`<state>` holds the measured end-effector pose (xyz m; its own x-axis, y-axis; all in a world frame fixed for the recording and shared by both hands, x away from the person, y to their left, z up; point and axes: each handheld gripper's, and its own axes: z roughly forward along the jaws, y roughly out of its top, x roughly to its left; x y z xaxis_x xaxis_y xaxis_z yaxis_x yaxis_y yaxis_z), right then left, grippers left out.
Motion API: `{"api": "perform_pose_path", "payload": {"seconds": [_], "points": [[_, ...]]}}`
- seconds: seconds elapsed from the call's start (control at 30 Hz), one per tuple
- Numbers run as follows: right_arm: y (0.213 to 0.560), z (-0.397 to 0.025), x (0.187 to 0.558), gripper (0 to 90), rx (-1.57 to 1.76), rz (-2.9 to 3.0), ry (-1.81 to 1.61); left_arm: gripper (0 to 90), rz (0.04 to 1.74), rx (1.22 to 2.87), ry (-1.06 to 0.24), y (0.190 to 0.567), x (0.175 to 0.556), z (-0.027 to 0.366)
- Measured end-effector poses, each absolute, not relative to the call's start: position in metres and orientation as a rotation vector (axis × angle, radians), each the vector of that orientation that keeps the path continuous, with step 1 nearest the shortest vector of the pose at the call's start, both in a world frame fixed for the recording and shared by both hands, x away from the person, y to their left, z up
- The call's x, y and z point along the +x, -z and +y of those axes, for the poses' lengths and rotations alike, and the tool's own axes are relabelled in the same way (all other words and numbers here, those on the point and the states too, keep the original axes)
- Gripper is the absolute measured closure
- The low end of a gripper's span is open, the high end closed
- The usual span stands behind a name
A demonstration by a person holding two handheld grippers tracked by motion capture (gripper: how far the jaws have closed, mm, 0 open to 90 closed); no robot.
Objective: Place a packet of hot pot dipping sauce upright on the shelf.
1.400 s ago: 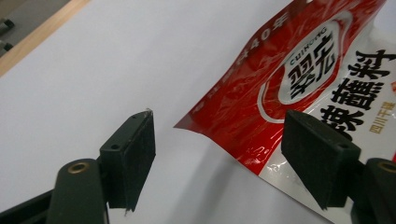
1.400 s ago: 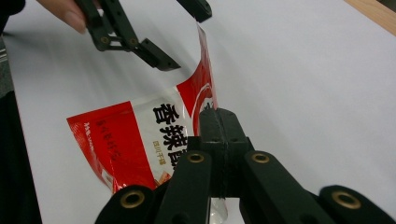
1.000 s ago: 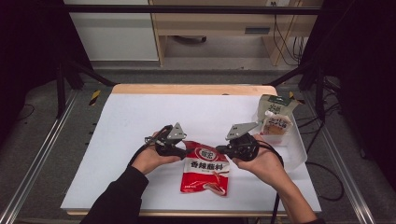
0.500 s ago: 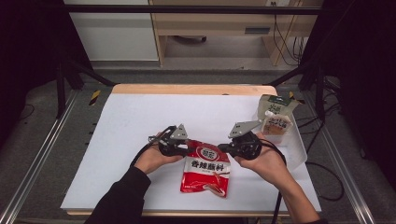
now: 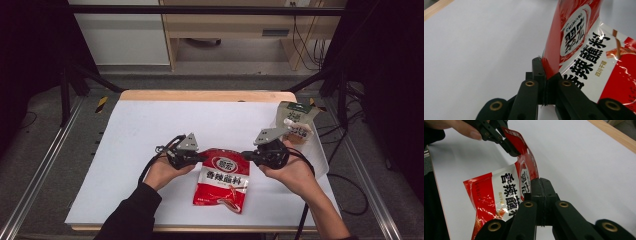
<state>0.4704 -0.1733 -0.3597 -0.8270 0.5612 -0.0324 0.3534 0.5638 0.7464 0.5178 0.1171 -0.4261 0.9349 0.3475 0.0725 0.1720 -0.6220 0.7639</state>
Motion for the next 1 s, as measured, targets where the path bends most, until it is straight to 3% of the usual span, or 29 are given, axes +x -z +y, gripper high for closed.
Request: {"api": "perform_pose_path", "payload": {"seconds": [0.37,0.7,1.0], "points": [[0.346,-0.183,0.459,38.5,0.753,2.397,-1.143,90.0,0.351,2.252,-0.295,0.393,0.499,0.13],[0.339,-0.188,0.444,20.7,0.759,2.376,-1.191,90.0,0.286,2.271,-0.31,0.35,0.475,0.137],[0.339,-0.181,0.439,14.0,0.716,2.413,-1.217,90.0,0.233,2.269,-0.357,0.318,0.457,0.144]]}}
